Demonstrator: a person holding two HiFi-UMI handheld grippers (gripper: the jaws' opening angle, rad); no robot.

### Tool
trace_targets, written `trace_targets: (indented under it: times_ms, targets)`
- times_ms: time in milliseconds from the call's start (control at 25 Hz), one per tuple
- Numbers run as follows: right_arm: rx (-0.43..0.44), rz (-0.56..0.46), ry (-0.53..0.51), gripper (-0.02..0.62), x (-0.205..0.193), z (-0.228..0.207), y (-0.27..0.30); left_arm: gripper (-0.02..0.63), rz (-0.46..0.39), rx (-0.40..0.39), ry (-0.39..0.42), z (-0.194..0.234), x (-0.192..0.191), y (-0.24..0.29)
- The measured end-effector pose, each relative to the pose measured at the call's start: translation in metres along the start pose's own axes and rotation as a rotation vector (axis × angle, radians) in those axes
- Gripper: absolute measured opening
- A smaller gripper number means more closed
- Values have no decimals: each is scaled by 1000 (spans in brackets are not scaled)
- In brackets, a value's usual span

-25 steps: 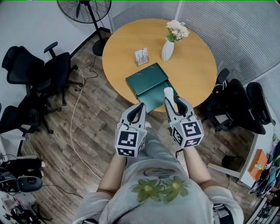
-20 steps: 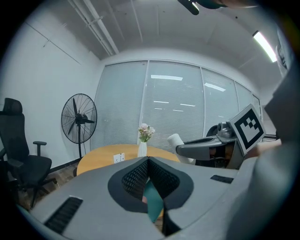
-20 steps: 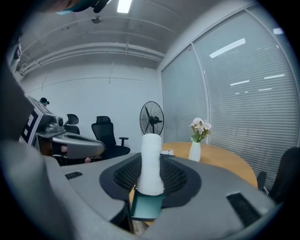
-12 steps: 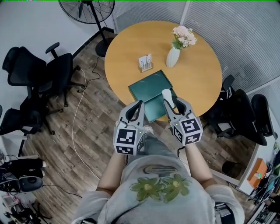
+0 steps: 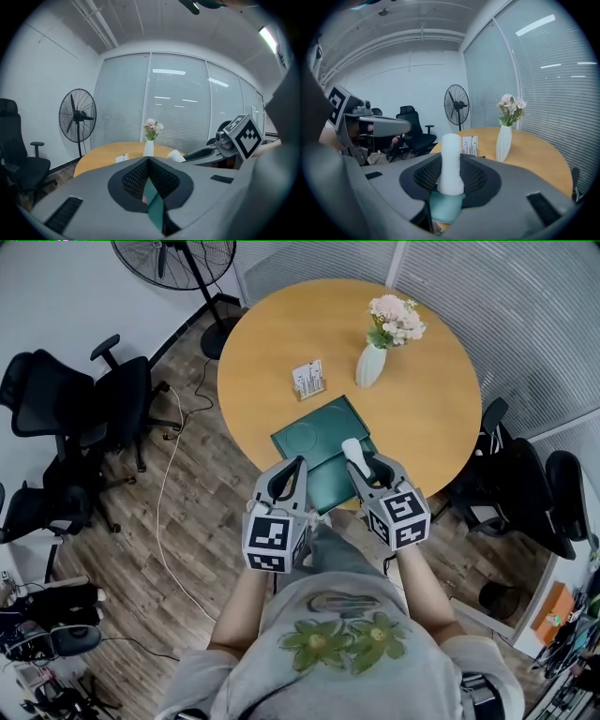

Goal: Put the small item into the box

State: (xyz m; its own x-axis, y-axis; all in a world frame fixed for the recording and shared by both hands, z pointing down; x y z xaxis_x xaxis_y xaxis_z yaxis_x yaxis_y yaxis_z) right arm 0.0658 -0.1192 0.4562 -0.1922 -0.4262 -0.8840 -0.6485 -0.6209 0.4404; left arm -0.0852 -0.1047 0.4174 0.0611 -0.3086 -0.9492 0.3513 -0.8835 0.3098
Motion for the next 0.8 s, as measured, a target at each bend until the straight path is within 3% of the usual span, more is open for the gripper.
trace_targets:
  times_ms: [800]
  targets:
    - [28, 142, 41, 129, -40, -24, 33, 2, 84, -5, -19, 6, -22, 38]
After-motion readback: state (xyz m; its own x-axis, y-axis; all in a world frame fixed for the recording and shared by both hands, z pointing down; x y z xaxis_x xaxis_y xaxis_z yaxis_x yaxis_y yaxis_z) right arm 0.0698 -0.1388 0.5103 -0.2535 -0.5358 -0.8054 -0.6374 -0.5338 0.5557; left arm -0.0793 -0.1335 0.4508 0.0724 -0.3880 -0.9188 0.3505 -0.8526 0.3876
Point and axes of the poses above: the fingertips, and each gripper's own axes: y forward along the fingers, z to its left, x out of its top, the point moved 5 cm from there along -y, backward along the fingers, and after that the axes turned 8 degrees about x, right-handed, at the moved point
